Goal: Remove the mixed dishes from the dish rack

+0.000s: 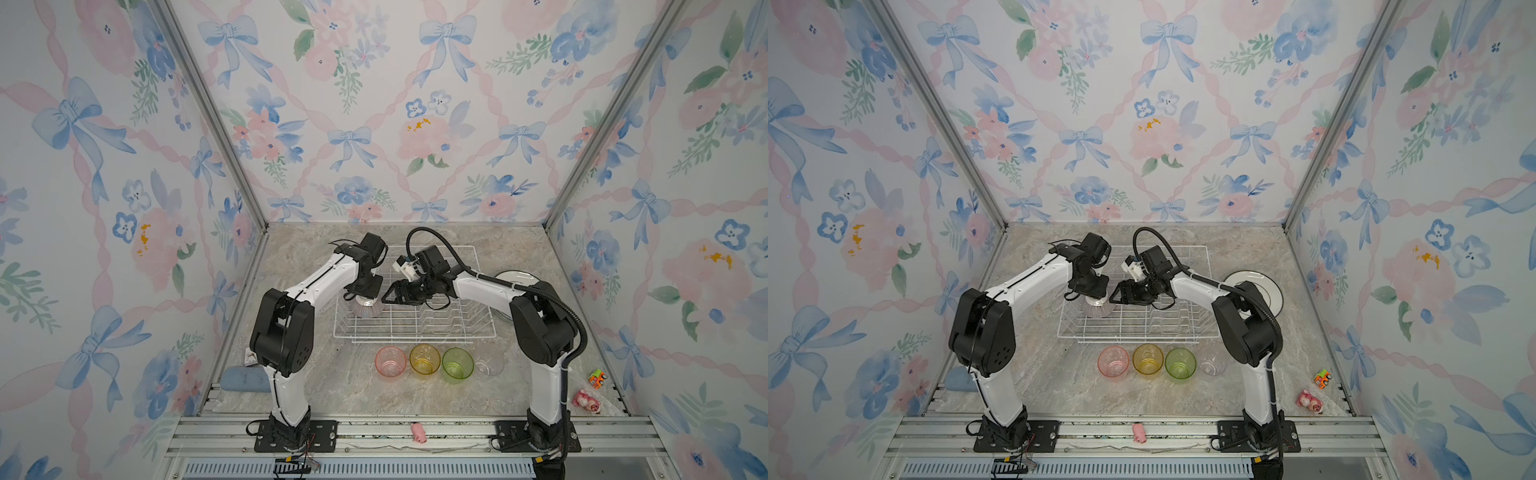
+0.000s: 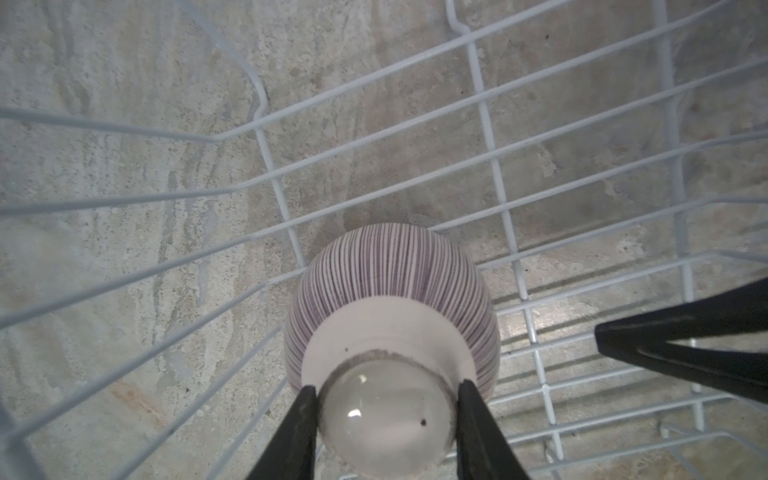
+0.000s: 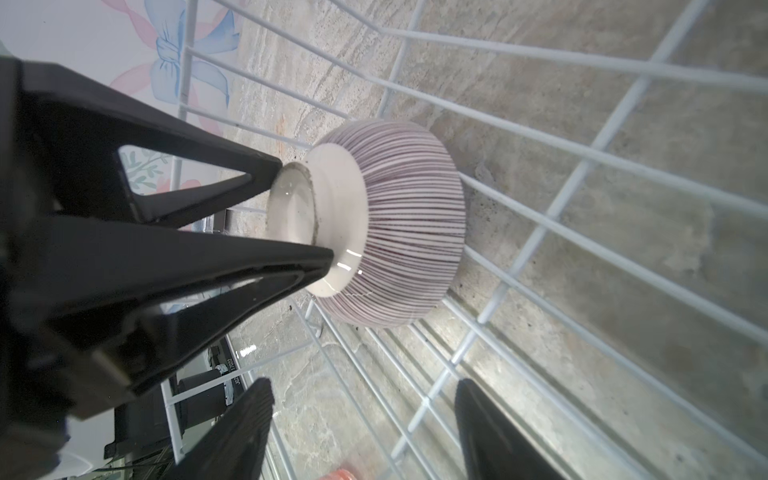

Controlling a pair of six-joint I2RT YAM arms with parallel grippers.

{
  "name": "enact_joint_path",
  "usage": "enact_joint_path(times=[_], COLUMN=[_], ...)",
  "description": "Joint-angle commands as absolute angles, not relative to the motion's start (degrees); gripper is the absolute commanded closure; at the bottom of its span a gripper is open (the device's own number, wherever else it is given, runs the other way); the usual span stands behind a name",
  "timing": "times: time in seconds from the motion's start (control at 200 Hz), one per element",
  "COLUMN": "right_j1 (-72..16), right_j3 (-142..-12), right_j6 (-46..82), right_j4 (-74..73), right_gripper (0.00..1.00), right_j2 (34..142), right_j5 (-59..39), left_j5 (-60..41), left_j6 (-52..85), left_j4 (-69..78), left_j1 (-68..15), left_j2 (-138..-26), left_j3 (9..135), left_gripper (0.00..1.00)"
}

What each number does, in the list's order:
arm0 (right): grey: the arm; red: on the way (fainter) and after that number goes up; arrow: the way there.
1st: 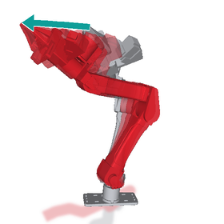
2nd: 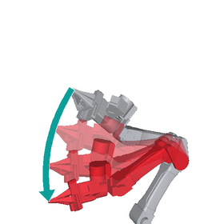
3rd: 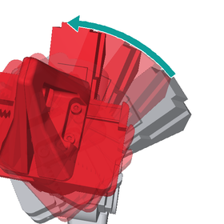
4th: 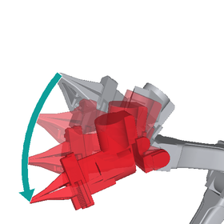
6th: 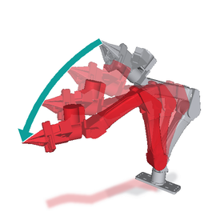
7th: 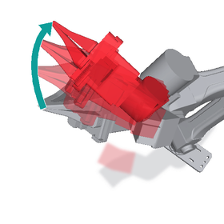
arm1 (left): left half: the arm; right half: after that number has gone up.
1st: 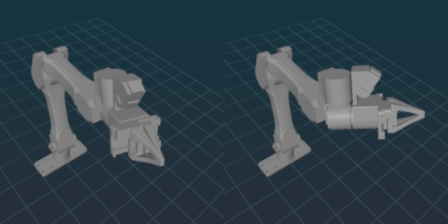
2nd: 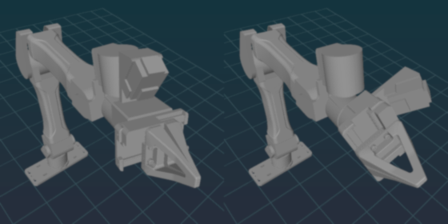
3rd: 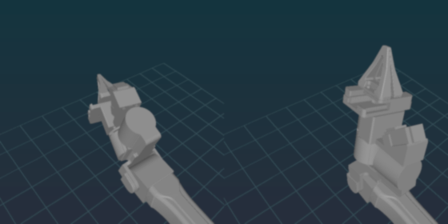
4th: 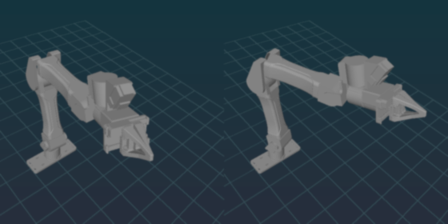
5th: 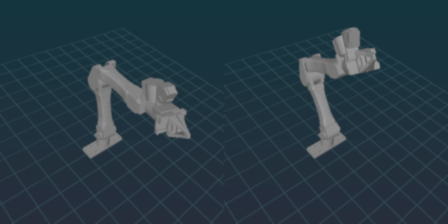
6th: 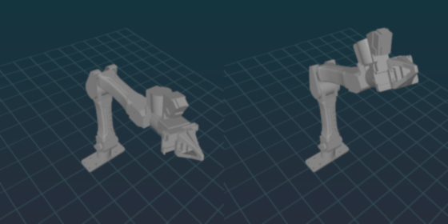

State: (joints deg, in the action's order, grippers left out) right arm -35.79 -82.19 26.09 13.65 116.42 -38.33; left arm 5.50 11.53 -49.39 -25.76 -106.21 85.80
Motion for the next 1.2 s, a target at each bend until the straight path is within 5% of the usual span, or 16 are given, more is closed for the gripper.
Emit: enact_joint_path(times=[0.0,1.195], right_j1=[-36.52,-38.54], right_j3=[-84.0,-85.14], right_j6=[27.17,36.8], right_j4=[13.06,2.71], right_gripper=[0.28,0.27], right_j2=[118.41,127.53], right_j5=[-38.07,-37.66], left_j5=[2.69,0.17], left_j6=[10.73,10.02], left_j4=[-50.83,-49.92], left_j1=[-25.28,-24.46], left_j2=[-105.27,-103.55], left_j3=[84.12,82.9], left_gripper=[0.63,0.67])
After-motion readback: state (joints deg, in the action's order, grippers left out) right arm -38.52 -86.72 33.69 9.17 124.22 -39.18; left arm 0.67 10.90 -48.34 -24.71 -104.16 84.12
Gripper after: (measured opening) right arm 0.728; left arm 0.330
